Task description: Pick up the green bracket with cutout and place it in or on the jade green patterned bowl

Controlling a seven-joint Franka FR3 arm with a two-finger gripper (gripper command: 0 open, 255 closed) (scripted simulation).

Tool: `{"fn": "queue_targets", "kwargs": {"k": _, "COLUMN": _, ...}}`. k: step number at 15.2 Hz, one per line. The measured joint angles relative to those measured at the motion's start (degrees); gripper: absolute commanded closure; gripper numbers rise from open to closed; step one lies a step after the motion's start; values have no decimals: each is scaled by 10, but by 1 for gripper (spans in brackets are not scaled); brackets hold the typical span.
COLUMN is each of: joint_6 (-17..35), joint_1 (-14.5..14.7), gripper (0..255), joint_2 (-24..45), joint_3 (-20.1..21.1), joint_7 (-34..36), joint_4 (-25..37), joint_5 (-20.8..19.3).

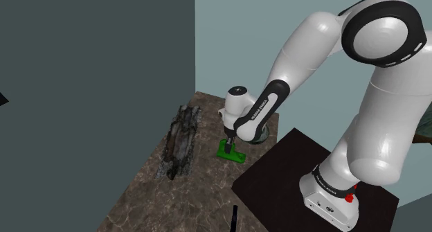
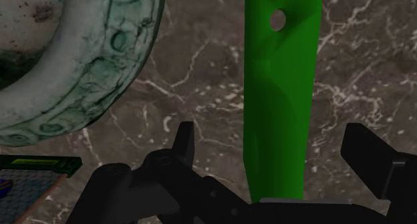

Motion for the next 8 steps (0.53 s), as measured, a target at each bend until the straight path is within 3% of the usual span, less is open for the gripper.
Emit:
{"fn": "queue_targets", "kwargs": {"k": 4, "joint_6": 1, "joint_1": 0, "gripper": 0, "joint_2": 1, "joint_3": 0, "joint_7": 0, "joint_4": 0, "joint_5": 0}}
{"fn": "queue_targets", "kwargs": {"k": 5, "joint_6": 1, "joint_1": 0, "gripper": 255, "joint_2": 1, "joint_3": 0, "joint_7": 0, "joint_4": 0, "joint_5": 0}}
{"fn": "queue_targets", "kwargs": {"k": 8, "joint_6": 1, "joint_1": 0, "gripper": 255, "joint_2": 1, "joint_3": 0, "joint_7": 0, "joint_4": 0, "joint_5": 0}}
